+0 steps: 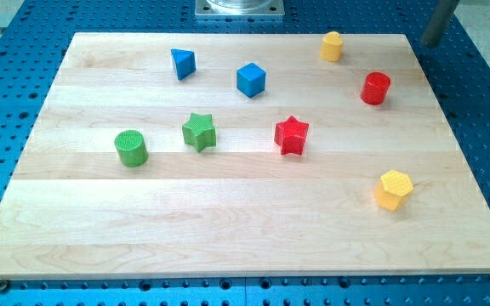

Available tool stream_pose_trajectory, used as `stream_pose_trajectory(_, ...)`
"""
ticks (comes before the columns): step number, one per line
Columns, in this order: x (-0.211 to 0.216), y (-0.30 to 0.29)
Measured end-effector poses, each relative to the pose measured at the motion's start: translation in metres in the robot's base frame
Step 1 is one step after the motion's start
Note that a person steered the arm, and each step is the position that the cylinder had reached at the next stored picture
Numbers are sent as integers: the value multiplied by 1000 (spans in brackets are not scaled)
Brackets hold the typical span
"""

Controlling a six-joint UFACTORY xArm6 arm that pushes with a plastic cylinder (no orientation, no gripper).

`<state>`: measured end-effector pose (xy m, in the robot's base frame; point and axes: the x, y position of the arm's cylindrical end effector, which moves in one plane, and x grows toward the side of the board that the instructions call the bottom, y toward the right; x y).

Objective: Move the green blocks to the bottom left

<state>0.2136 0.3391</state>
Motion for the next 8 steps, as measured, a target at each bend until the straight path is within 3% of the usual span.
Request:
stream_pose_trajectory(2, 26, -3)
stream_pose_trajectory(3, 13, -77)
stream_pose_trajectory(6, 142, -245)
stream_pose_trajectory(8, 200, -320)
